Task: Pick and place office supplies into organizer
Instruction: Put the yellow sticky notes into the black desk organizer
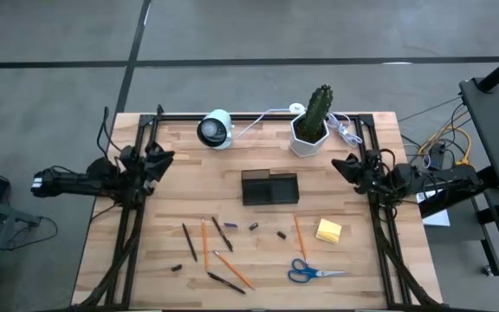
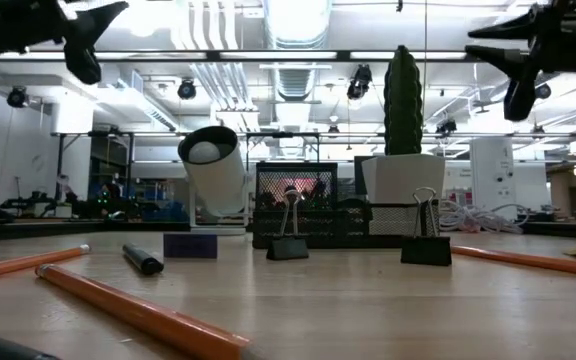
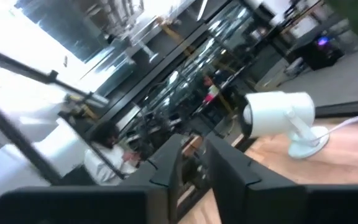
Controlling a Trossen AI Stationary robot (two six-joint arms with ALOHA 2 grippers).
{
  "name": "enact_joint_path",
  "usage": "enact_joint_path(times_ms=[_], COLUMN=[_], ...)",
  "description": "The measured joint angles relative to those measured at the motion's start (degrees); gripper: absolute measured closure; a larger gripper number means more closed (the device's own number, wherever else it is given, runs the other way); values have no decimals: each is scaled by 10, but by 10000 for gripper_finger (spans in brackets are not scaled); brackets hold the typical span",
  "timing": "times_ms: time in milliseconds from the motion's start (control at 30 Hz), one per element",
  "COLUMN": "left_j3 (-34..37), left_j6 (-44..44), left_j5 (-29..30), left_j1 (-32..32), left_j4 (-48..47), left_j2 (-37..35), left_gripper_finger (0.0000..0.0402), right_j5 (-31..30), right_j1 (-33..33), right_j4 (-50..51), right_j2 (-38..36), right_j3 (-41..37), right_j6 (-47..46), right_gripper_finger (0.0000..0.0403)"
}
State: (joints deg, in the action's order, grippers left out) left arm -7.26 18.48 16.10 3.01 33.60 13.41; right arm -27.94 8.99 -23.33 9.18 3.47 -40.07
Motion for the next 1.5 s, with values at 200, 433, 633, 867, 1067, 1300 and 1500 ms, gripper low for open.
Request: enact_joint_path(times_ms=[200,433,633,867,1067,1300,1500], left_j3=[-21,-19,-34,-108,-210,-267,-264], left_j6=[17,37,58,33,96,97,97], left_j5=[1,6,9,9,15,2,0], left_j1=[0,0,0,0,0,0,0], left_j4=[116,239,249,169,41,-4,-10], left_j2=[62,116,153,182,226,277,292], left_gripper_finger=[248,244,244,244,244,244,244], right_j5=[-67,-34,-20,-18,-12,45,91], right_j1=[0,0,0,0,1,3,3], right_j4=[4,3,23,312,521,601,619], right_j2=[60,145,225,301,356,400,427], right_j3=[69,163,243,382,502,595,671], right_j6=[70,149,223,204,170,210,203], right_gripper_finger=[286,269,266,260,250,249,252])
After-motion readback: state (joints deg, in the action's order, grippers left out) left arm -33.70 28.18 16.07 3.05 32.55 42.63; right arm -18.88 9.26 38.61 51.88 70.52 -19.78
